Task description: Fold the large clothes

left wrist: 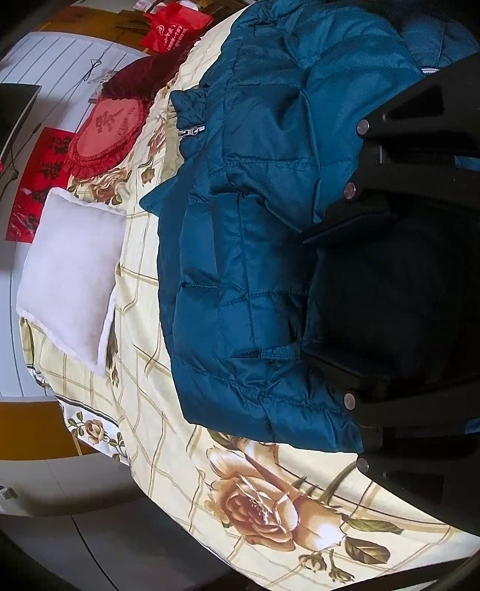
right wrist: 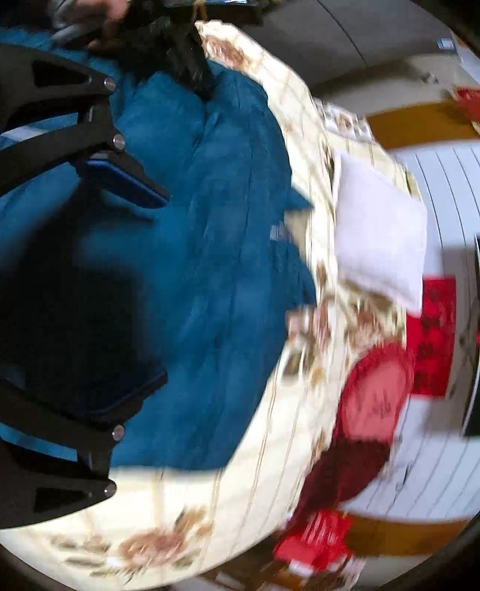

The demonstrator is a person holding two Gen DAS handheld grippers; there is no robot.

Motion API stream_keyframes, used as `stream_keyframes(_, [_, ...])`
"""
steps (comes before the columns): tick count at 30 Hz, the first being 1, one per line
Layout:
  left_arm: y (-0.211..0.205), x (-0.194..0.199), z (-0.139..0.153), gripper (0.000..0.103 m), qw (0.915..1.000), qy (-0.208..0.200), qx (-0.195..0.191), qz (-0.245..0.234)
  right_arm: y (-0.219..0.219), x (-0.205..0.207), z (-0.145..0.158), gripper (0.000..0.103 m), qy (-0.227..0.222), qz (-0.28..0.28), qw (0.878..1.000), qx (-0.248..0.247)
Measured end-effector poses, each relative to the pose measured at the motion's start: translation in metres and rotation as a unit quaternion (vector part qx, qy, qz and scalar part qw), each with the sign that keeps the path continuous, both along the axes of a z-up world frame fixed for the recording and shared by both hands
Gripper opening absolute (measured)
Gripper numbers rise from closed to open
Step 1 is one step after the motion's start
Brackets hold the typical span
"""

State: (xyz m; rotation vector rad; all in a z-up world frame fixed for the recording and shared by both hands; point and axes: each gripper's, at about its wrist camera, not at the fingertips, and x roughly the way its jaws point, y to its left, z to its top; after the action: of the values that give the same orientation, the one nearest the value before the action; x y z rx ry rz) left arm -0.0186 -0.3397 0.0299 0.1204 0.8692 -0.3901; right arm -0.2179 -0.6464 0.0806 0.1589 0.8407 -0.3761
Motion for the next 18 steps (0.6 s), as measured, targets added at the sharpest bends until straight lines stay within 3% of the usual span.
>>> stream_keyframes(4, [-0.003, -0.001, 0.0, 0.038, 1.0, -0.001, 0.004, 0.008, -0.041, -0.014, -0.033, 0.09, 0.054, -0.046, 0.997, -0.016])
stream_keyframes(8, [-0.009, -0.004, -0.001, 0.039, 0.9998, -0.007, 0.016, 0.008, -0.072, -0.018, -0.064, 0.097, 0.034, -0.069, 0.994, 0.077])
stream_keyframes(10, [-0.011, -0.005, -0.001, 0.039, 0.9997, -0.01, 0.021, 0.008, -0.077, -0.019, -0.068, 0.099, 0.027, -0.074, 0.993, 0.092])
stream_keyframes(15, [-0.01, -0.004, -0.002, 0.039, 0.9999, -0.007, 0.011, 0.005, -0.056, -0.028, -0.046, 0.094, 0.022, -0.065, 0.997, 0.04])
stream_keyframes(18, [-0.009, -0.005, -0.002, 0.039, 0.9999, -0.008, 0.011, 0.005, -0.041, -0.039, -0.013, 0.094, -0.027, -0.06, 0.998, 0.015])
